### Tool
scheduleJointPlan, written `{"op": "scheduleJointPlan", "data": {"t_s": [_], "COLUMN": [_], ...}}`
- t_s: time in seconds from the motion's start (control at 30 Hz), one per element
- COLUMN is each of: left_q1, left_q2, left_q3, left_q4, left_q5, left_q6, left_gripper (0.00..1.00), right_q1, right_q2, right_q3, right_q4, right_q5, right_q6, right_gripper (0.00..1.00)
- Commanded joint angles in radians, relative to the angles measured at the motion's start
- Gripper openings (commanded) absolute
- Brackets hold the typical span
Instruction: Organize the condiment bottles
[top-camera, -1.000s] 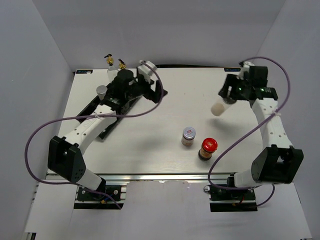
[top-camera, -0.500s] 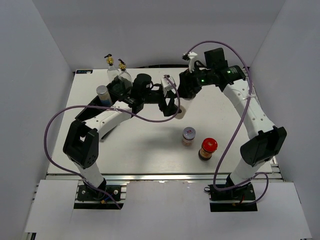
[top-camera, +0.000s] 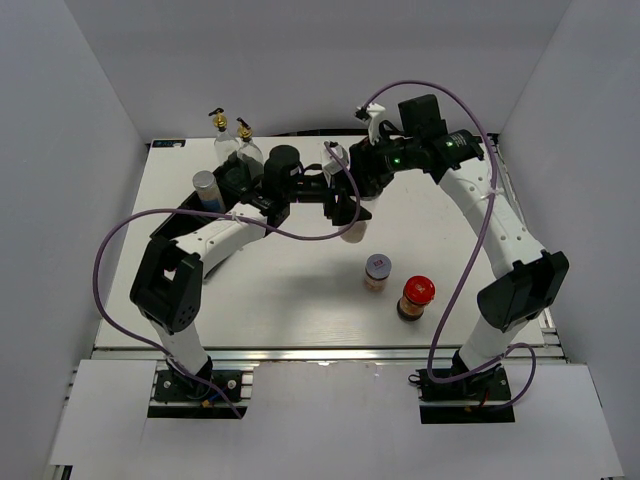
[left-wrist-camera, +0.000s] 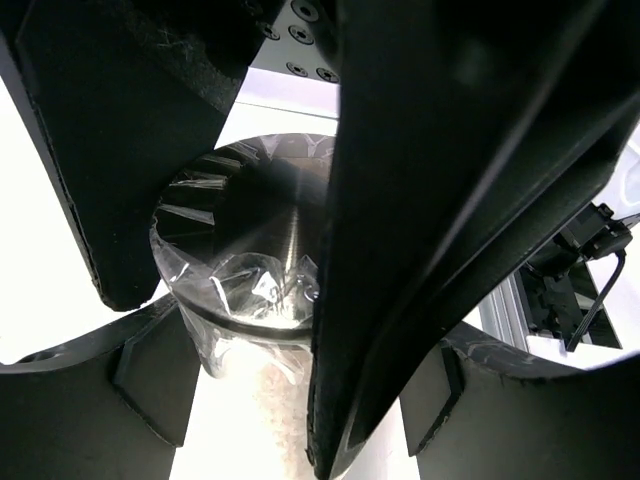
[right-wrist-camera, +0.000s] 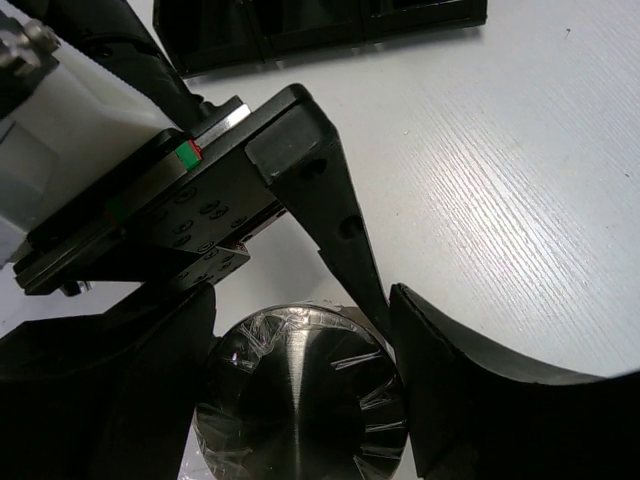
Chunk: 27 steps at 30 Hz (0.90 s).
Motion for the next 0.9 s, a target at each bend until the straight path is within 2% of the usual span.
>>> {"op": "scheduleJointPlan", "data": {"t_s": [0.0, 0.03, 0.1, 0.13, 0.17, 0.2, 0.27, 0.3, 0.37, 0.4, 0.47, 0.5, 0.67, 0.73, 0.87], "left_q1": [-0.007, -0.007, -0.007, -0.007, -0.007, -0.007, -0.007, -0.007, -0.007, -0.007, -0.007, -0.007, -0.007, -0.007, -0.007], "left_q2": [-0.001, -0.003, -0.003, -0.003, -0.003, -0.004, -0.009, -0.017, -0.029, -0.044, -0.06, -0.067, -0.113, -0.125, -0.142], "left_q3": [0.015, 0.013, 0.01, 0.009, 0.009, 0.009, 0.001, -0.005, -0.033, -0.043, -0.059, -0.071, -0.112, -0.131, -0.145], "left_q4": [0.06, 0.059, 0.063, 0.068, 0.071, 0.078, 0.097, 0.106, 0.146, 0.169, 0.181, 0.192, 0.226, 0.246, 0.246], "left_q5": [0.007, -0.002, -0.01, -0.028, -0.042, -0.059, -0.114, -0.134, -0.2, -0.223, -0.293, -0.309, -0.394, -0.438, -0.512], "left_q6": [-0.017, -0.017, -0.02, -0.026, -0.032, -0.043, -0.066, -0.073, -0.101, -0.112, -0.119, -0.121, -0.133, -0.145, -0.152], "left_gripper": [0.55, 0.45, 0.33, 0.11, 0.02, 0.0, 0.0, 0.0, 0.0, 0.0, 0.0, 0.0, 0.0, 0.0, 0.0], "right_q1": [0.015, 0.015, 0.017, 0.017, 0.015, 0.015, 0.015, 0.015, 0.014, 0.015, 0.015, 0.015, 0.014, 0.014, 0.012], "right_q2": [-0.045, -0.048, -0.061, -0.064, -0.067, -0.07, -0.079, -0.084, -0.105, -0.113, -0.136, -0.143, -0.16, -0.16, -0.159], "right_q3": [0.03, 0.032, 0.029, 0.026, 0.023, 0.02, 0.003, -0.005, -0.032, -0.046, -0.074, -0.095, -0.121, -0.129, -0.135], "right_q4": [0.08, 0.087, 0.113, 0.119, 0.125, 0.136, 0.149, 0.157, 0.188, 0.215, 0.246, 0.258, 0.309, 0.32, 0.338], "right_q5": [-0.082, -0.082, -0.081, -0.084, -0.09, -0.089, -0.067, -0.055, -0.017, -0.006, 0.02, 0.028, 0.04, 0.056, 0.1], "right_q6": [0.083, 0.088, 0.108, 0.116, 0.123, 0.123, 0.168, 0.178, 0.194, 0.208, 0.223, 0.231, 0.251, 0.26, 0.271], "right_gripper": [0.0, 0.0, 0.0, 0.0, 0.0, 0.0, 0.0, 0.09, 0.15, 0.29, 0.33, 0.45, 0.55, 0.65, 0.76]}}
